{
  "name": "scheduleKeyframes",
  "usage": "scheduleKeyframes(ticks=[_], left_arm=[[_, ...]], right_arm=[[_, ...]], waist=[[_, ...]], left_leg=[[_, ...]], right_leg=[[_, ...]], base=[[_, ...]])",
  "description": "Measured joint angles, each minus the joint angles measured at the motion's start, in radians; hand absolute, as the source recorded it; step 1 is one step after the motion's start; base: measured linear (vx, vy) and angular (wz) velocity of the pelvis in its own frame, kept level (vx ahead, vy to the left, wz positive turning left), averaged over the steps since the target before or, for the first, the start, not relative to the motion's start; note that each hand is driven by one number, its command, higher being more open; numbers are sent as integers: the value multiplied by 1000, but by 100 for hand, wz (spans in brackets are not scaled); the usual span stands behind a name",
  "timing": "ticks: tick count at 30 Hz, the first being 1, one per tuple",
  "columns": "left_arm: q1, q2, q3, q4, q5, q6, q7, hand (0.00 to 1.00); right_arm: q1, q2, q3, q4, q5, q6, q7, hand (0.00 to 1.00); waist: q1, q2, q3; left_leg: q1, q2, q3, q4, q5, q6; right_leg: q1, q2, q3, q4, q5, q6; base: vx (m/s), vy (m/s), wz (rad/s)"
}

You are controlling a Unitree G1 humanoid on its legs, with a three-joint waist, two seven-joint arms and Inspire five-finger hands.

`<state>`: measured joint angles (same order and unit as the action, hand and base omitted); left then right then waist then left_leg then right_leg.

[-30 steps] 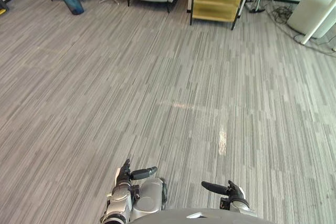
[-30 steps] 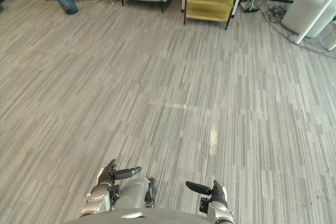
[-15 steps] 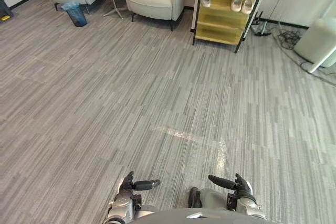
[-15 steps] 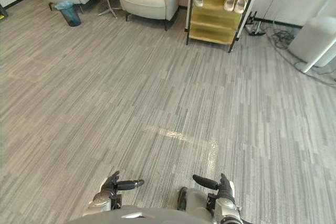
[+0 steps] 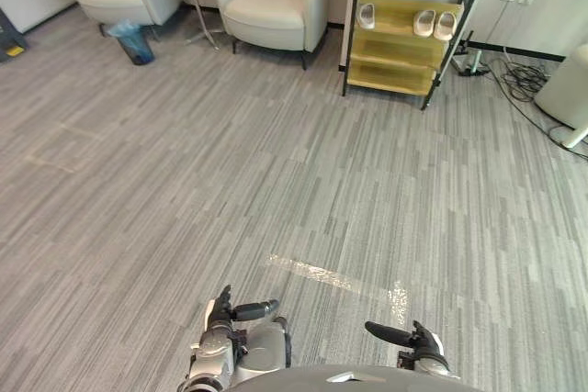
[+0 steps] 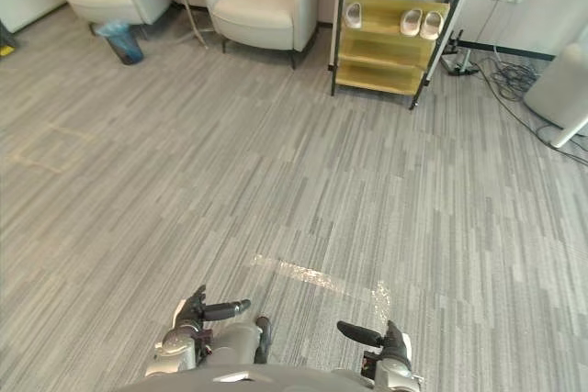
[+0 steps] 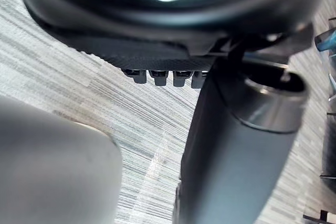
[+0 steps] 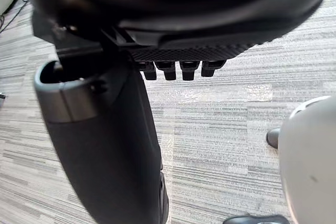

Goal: Pick up cushions and gather them together orderly.

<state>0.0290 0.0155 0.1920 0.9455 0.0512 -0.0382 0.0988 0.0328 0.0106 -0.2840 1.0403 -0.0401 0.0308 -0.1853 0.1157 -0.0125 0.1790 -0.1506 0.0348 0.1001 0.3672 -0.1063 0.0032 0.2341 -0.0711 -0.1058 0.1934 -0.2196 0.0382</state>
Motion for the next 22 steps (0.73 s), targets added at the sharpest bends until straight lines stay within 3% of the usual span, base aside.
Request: scheduleKeyframes(ticks=[3,4,5,6,8,11,12,13,16,22], left_arm=[[4,-1,-1,4,0,4,-2,100],[8,2,-5,6,0,5,-8,100],[5,9,-13,11,0,4,-10,100],[2,13,-19,22,0,6,-12,100],[4,19,-20,36,1,8,-8,100],[8,21,-16,41,0,6,-9,100],[11,22,-7,41,1,4,-6,100],[11,9,-5,59,1,6,-4,100],[28,-24,14,61,1,6,-2,100],[34,-37,17,70,18,6,-9,100]], right_arm=[[0,3,17,-6,-8,-3,8,100],[0,0,22,-8,-9,-5,9,100],[-3,1,21,-7,-10,-6,11,100],[-2,1,21,-8,-10,-7,12,100],[7,-3,23,-11,-11,-7,12,100],[29,-11,26,-25,-6,-12,11,100],[32,-6,24,-22,-8,-12,9,100],[39,-13,20,-19,-8,-10,14,100],[46,-37,11,-12,-19,-9,11,100],[58,-36,-11,-3,-18,-8,5,100]], waist=[[12,9,-9],[13,5,-12],[12,-4,-8],[6,-8,-7],[-1,-16,-14],[-16,-19,-17],[-15,-38,-30],[-18,-10,-49],[-15,35,-80],[-17,42,-99]], left_leg=[[69,9,26,10,-69,2],[113,6,29,-26,-78,9],[153,-6,29,-67,-82,13],[174,-12,28,-79,-87,20],[212,-12,20,-88,-99,17],[230,-8,-24,-93,-109,1],[229,-18,-40,-95,-116,-22],[228,-3,-62,-102,-116,-34],[228,39,-65,-155,-103,-56],[274,67,-97,-240,-62,-70]], right_leg=[[-27,-5,34,159,-1,3],[-99,-19,32,339,0,8],[-169,-42,30,500,15,48],[-212,-61,30,592,-4,52],[-272,-71,21,646,-57,25],[-345,-61,37,459,-67,25],[-345,-56,62,296,-17,40],[-325,-38,45,260,-12,26],[-314,5,24,194,4,6],[-244,41,-11,89,31,-11]], base=[[208,84,-33],[160,77,-30],[136,42,-15],[135,-6,1],[211,-51,21],[182,-115,47],[228,-169,48],[287,-220,34],[207,-197,9],[84,-115,10]])
